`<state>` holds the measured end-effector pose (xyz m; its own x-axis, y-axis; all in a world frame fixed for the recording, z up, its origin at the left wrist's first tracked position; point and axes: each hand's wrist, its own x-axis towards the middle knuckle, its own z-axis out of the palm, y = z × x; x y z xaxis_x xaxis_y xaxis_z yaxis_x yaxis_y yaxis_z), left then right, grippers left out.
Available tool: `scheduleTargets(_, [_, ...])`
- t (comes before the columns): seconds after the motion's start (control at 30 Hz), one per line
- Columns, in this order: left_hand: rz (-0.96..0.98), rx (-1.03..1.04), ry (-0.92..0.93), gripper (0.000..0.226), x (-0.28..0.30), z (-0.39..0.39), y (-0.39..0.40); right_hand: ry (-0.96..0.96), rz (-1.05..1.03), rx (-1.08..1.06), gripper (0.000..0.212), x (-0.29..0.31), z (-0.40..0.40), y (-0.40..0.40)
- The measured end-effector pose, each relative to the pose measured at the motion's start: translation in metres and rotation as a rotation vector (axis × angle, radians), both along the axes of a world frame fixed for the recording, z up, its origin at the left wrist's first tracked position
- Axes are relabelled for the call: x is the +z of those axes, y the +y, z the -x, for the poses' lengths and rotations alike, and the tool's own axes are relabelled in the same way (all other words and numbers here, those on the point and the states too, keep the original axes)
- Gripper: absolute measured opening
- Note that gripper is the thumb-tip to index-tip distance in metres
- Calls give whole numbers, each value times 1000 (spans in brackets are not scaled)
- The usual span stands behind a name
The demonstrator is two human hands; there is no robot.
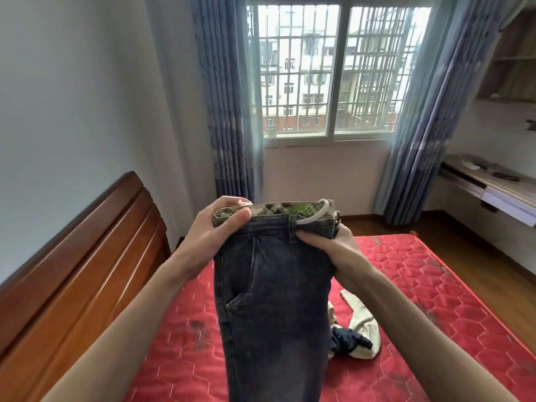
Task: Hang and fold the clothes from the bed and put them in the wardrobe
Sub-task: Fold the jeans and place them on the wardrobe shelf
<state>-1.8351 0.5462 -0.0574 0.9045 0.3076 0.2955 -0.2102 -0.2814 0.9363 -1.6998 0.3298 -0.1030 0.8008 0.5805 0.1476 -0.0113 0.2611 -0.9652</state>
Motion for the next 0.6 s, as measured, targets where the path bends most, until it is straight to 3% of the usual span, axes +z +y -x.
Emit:
scheduleTargets(0.07, [-219, -72, 74, 49, 4, 6, 14, -12, 28, -61, 40, 3, 3, 4])
scheduleTargets(0.13, [-321, -108, 94, 47, 5, 7, 24, -89, 72, -25, 48, 5, 1, 1])
scheduleTargets(0.2, [-285, -97, 81, 37, 5, 6, 32, -175, 94, 80, 54, 11, -2, -5])
scheduleTargets(0.33, [-231, -97, 99, 31, 10, -6, 42, -424, 165, 95, 38, 42, -15, -7])
scheduleTargets(0.43, [-284, -92, 93, 32, 22, -29, 56, -462, 175, 118, 24, 63, -40, 4])
scheduleTargets(0.5, [-347, -86, 82, 30, 33, -52, 71, -502, 212, 133, 27, 75, -65, 18])
scheduleTargets(0.6, [-531, -26, 48, 32, 46, -94, 98, -724, 359, 101, 42, 92, -113, 49])
